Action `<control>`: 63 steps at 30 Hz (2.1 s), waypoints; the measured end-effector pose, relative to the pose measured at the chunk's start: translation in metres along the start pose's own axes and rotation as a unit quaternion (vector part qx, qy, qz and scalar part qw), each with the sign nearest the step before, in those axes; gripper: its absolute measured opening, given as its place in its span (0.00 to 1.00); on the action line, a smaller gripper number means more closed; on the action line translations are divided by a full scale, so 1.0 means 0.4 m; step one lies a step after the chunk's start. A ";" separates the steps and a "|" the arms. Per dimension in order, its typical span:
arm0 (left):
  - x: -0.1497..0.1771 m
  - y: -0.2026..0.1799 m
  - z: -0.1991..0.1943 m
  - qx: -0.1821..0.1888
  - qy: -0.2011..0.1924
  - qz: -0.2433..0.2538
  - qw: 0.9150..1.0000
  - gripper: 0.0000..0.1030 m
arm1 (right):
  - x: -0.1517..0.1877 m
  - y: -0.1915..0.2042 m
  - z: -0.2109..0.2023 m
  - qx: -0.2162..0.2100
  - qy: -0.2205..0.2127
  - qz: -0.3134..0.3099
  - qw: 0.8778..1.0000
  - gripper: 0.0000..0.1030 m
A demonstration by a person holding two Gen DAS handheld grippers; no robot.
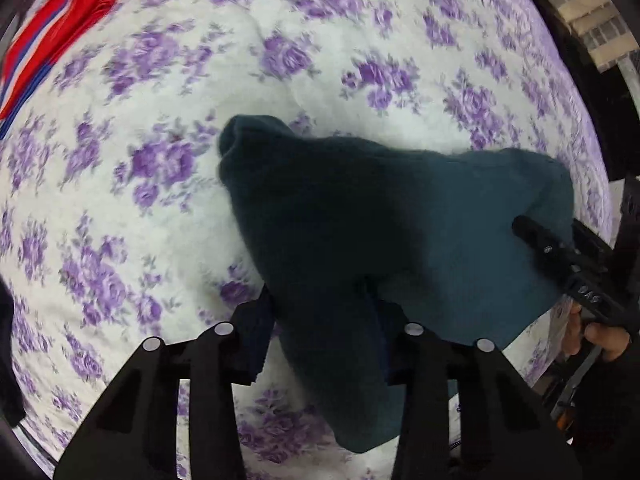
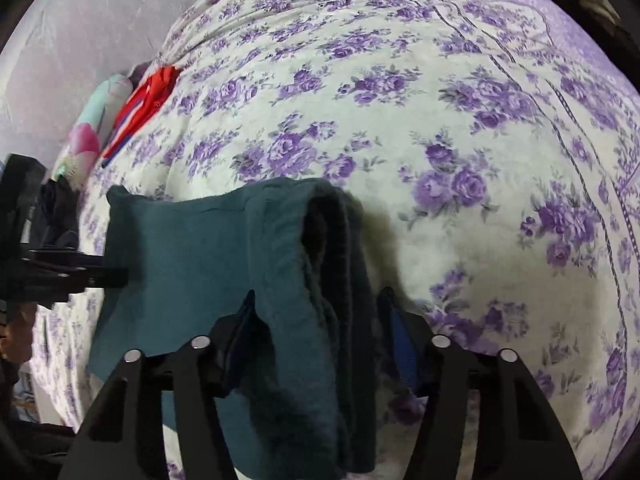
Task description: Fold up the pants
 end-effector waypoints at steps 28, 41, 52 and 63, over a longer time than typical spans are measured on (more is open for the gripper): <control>-0.080 0.353 -0.341 -0.073 -0.200 -0.138 0.967 0.09 | -0.368 0.480 0.032 -0.097 -0.066 -0.132 0.984 0.22; -0.003 0.520 -0.200 -0.139 -0.180 -0.222 0.948 0.59 | -0.404 0.457 0.134 0.016 -0.071 -0.156 0.985 0.25; 0.032 0.466 -0.147 -0.156 -0.171 -0.233 0.944 0.65 | -0.377 0.472 0.257 -0.029 -0.001 -0.125 0.992 0.06; 0.158 0.381 -0.092 -0.128 -0.158 -0.188 0.961 0.70 | -0.173 0.473 0.149 -0.019 0.015 -0.140 0.990 0.47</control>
Point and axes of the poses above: each gripper's, at about its wrist camera, not at the fingertips, and z roughly the way its jaws point, y to its left, x to its underside, the point moved 5 cm from there along z, roughly the way its jaws point, and after that the axes turned 6 degrees about -z, right-handed, at the moved point
